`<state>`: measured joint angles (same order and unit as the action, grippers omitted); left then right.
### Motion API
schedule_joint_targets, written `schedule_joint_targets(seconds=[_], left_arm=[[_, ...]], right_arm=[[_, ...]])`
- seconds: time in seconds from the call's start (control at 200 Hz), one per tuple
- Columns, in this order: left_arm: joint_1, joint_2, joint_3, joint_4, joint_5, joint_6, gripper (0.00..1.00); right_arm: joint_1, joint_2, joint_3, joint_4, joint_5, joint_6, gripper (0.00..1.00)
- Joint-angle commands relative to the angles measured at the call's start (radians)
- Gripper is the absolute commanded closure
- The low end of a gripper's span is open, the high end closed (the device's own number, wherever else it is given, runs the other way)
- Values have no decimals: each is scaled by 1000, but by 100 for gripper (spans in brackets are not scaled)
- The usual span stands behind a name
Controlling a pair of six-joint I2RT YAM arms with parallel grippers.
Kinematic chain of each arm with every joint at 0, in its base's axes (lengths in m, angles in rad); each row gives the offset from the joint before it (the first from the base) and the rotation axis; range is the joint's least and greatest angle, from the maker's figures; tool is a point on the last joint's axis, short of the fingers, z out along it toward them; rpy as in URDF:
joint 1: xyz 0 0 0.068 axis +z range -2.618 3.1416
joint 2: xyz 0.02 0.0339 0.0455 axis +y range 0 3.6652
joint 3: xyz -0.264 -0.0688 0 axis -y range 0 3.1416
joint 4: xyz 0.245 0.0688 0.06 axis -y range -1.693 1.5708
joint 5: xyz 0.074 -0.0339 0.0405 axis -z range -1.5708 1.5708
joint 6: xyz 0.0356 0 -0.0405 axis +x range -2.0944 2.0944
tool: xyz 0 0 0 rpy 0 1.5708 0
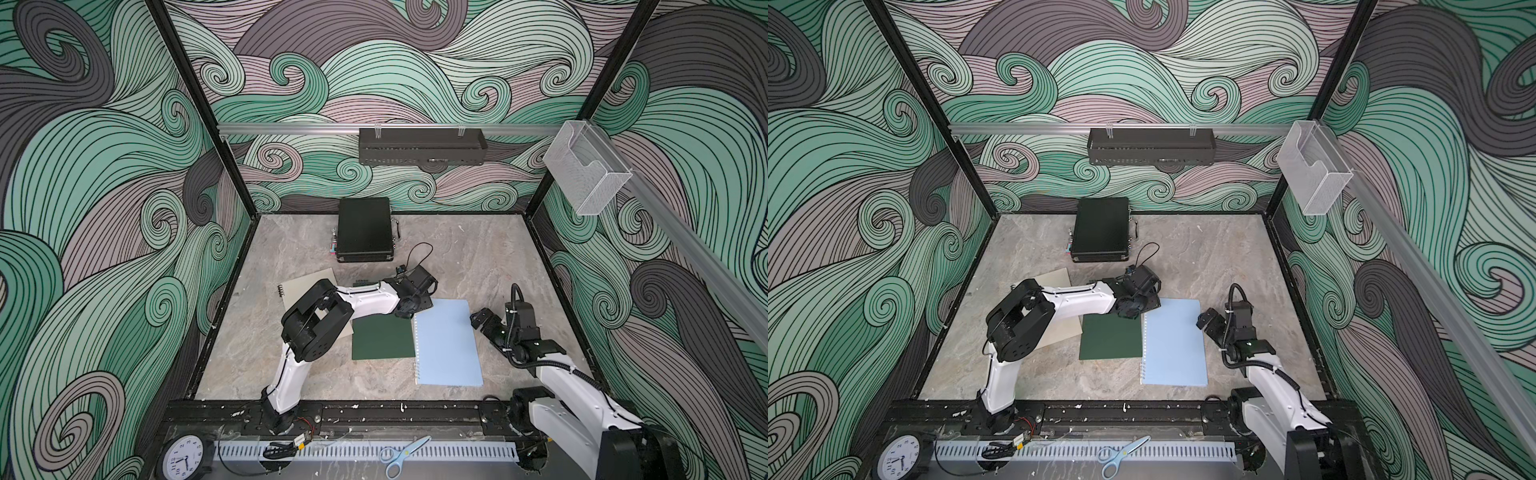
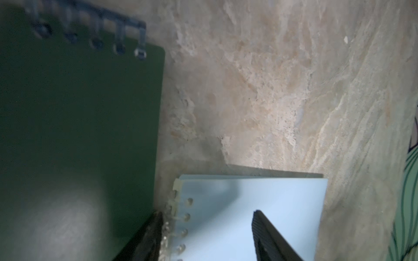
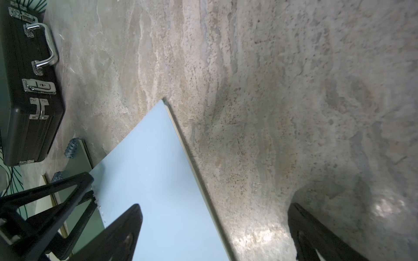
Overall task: Tear off pages from different notebooks
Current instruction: Move the notebook to the center of the board.
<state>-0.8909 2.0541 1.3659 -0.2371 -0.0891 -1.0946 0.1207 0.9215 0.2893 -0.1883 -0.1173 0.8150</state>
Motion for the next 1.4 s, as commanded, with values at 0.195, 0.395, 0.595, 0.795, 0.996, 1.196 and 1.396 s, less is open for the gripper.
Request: schedule_joint_targets(seconds=[0.195,0.395,0.595,0.795,0.996,1.196,1.396], left_arm=[[-10,103,64,-59,92,33,37],[-3,155,142,-103,84,58,37],[45,215,259,-154,79,131,36],[109,303,422,-216,154,195,35],[125,255,410,-201,154,286,24],[99,81,199,-95,65,311,18],[18,-148,-77,39,-187,277,8]], right_arm=[[35,75,-28,57,-51,87,1],[46,204,7,145,-75,115,1],[36,312,78,173,25,128,2],[21,416,177,200,30,115,2],[-13,479,224,203,69,117,4],[-14,328,216,79,161,94,2],[-14,82,116,-52,209,102,1]])
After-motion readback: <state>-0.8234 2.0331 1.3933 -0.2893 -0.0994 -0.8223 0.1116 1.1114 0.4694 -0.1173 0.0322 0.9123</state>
